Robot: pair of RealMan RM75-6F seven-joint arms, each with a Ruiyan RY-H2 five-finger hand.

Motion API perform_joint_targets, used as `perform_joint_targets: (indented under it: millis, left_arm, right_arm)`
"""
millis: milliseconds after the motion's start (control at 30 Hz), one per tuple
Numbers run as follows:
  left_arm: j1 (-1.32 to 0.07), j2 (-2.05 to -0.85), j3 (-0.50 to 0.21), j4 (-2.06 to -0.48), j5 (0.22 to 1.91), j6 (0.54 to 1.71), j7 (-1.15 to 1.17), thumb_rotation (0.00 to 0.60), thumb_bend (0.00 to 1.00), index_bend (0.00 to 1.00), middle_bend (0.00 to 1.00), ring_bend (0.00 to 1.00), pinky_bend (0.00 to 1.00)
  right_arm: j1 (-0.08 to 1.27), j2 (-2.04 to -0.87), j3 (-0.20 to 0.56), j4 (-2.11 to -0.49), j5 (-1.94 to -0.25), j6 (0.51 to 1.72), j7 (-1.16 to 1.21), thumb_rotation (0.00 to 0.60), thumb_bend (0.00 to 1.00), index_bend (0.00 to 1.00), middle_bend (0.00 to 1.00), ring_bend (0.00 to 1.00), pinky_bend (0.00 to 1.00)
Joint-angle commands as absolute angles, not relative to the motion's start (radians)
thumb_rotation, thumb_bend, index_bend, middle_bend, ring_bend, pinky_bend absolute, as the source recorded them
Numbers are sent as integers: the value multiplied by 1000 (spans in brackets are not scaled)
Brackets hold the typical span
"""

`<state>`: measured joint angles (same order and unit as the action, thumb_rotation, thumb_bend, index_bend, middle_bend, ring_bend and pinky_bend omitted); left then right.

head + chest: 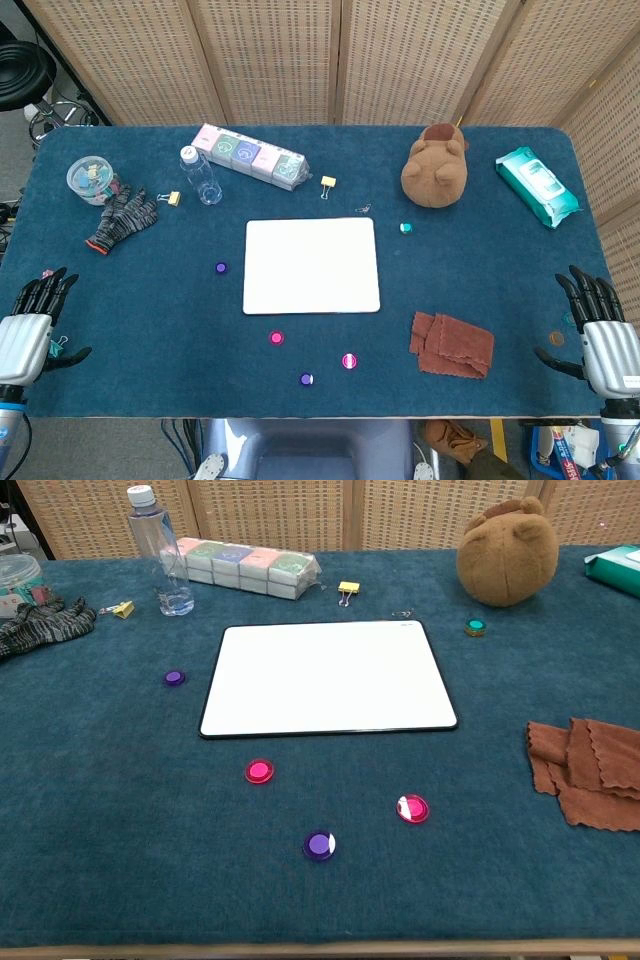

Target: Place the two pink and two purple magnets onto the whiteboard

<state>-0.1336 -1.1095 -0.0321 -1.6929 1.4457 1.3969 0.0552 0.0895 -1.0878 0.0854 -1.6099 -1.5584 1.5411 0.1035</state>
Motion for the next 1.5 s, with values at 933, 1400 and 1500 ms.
perform_joint_targets:
  millis: [933,1400,1500]
  left_arm:
    - [-138,-1066,-36,-1728,1428,1379,40,600,18,0,0,0,0]
    - [-132,-1050,-30,-1739,1441,1386,21,600,18,0,0,0,0]
    - [-131,-1047,-28,-1743,1445,1388,20,600,19,0,0,0,0]
  right_arm:
    - [354,-1093,64,-1841,-1654,1149,-147,600,109,266,0,0,0]
    - [463,-1191,93,-1936,-1480,984,-361,600,255,296,0,0,0]
    - [474,-1207,97,-1944,-1443,974,-393,600,269,303,0,0,0]
